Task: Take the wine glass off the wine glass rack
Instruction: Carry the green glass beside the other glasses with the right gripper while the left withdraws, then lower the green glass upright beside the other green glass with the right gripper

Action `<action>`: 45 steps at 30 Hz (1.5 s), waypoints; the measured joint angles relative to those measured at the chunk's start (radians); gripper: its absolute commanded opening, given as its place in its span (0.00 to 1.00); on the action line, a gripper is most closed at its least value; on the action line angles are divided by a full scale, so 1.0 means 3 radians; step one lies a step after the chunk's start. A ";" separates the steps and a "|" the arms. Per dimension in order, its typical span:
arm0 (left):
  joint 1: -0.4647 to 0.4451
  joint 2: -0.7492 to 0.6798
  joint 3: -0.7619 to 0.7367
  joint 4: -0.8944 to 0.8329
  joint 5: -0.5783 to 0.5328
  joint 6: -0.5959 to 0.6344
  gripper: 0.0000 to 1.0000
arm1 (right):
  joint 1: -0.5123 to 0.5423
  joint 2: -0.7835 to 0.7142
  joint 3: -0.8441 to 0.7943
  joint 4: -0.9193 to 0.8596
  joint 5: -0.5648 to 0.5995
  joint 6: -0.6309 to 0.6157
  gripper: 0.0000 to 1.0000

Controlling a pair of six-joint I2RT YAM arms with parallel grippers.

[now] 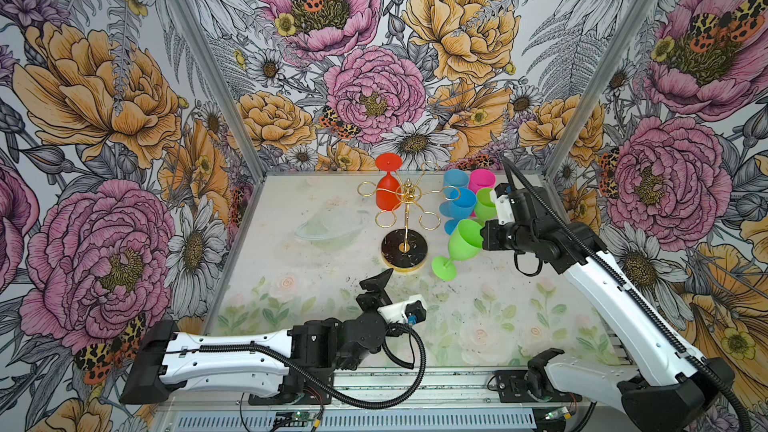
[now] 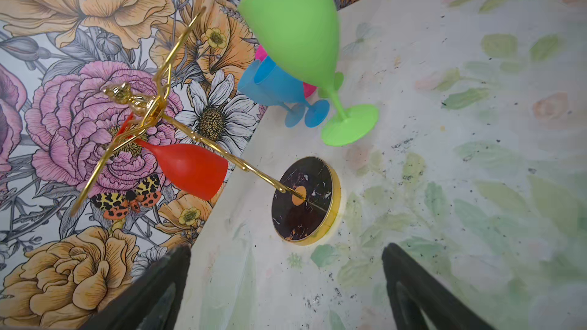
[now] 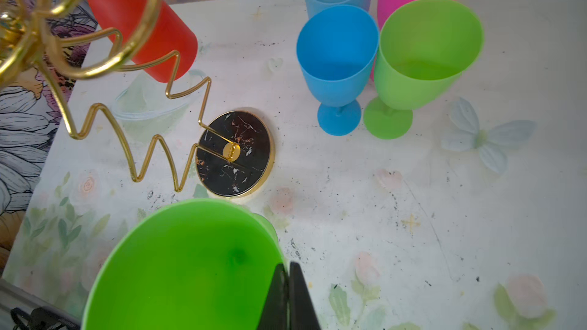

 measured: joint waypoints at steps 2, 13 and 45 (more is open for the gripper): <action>0.0160 -0.0067 0.0067 -0.0126 0.0051 -0.0287 0.97 | -0.0013 0.0046 -0.0048 0.0047 0.0121 -0.0022 0.00; 0.1152 -0.0397 0.0247 -0.0598 0.0632 -0.1277 0.97 | -0.0093 0.0492 -0.0108 0.0380 0.0632 -0.0100 0.00; 0.1886 -0.0717 0.0191 -0.0745 0.1003 -0.1699 0.99 | -0.0187 0.1151 -0.0112 0.0960 0.0785 -0.0179 0.00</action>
